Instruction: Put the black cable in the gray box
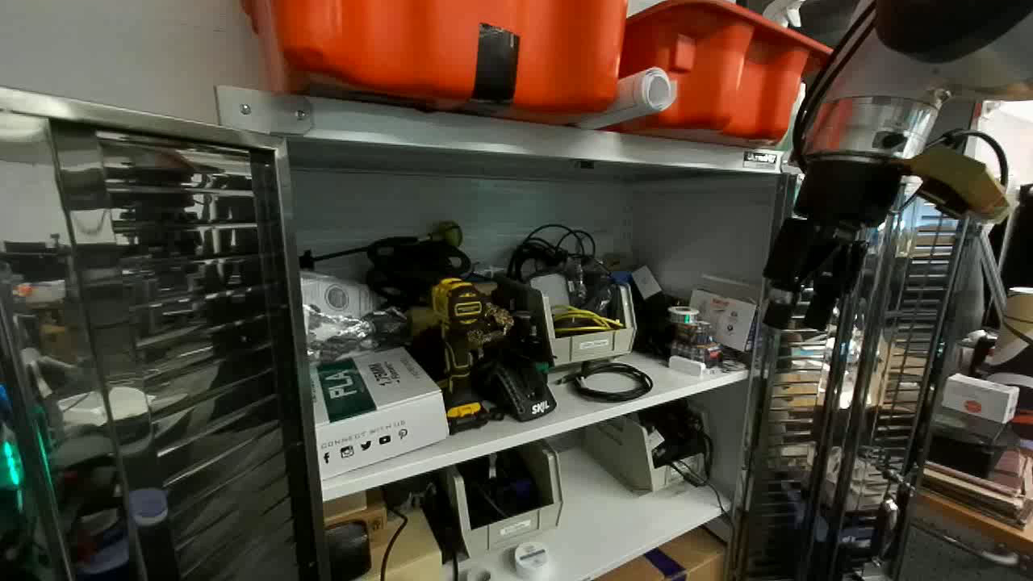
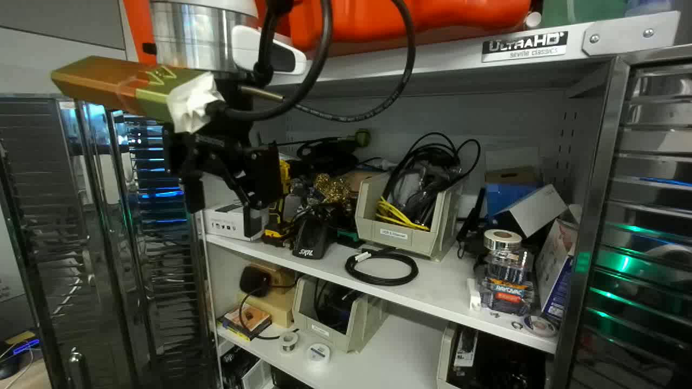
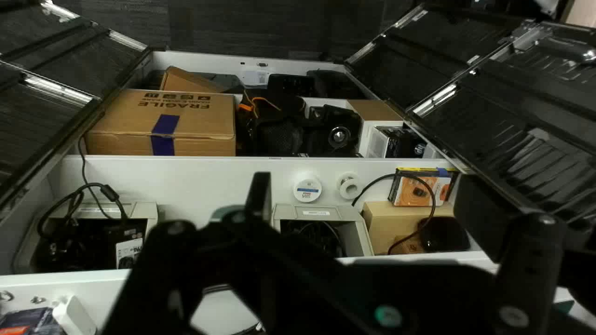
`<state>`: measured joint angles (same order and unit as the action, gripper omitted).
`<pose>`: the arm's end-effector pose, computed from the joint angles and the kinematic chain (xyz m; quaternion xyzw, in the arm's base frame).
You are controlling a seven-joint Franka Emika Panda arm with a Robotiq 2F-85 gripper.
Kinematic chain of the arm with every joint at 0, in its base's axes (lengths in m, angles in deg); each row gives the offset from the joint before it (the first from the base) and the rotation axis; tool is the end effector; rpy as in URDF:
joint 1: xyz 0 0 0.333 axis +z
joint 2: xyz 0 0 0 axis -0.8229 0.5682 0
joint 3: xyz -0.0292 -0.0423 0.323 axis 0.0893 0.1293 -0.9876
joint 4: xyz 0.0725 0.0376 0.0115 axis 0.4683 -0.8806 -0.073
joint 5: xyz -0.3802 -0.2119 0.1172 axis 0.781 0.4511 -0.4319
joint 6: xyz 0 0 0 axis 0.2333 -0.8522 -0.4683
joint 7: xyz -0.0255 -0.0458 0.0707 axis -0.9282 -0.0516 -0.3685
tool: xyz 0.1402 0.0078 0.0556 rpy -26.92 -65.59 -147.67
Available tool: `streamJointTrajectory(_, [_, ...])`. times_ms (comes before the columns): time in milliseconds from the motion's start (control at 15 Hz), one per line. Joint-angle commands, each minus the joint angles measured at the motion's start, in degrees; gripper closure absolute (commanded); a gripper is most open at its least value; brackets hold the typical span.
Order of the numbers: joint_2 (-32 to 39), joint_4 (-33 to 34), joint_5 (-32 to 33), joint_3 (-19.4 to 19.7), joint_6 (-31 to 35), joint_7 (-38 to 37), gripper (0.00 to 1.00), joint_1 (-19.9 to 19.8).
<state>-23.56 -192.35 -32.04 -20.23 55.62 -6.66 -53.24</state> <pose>0.4465 -0.0325 0.4886 -0.9941 -0.0528 -0.0614 0.0721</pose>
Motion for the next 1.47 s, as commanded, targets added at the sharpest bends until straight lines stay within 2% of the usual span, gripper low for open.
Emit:
streamJointTrajectory(0, [0.1,0.3,-0.4,-0.6,-0.1,0.3,0.00,-0.8])
streamJointTrajectory(600, [-0.3,0.8,-0.4,-0.6,-0.1,0.3,0.00,-0.7])
streamJointTrajectory(1267, [9.7,-3.9,8.1,-0.5,8.8,0.2,0.00,-4.2])
streamJointTrajectory(1400, [12.0,-5.4,9.7,-0.3,12.7,0.1,0.00,-5.1])
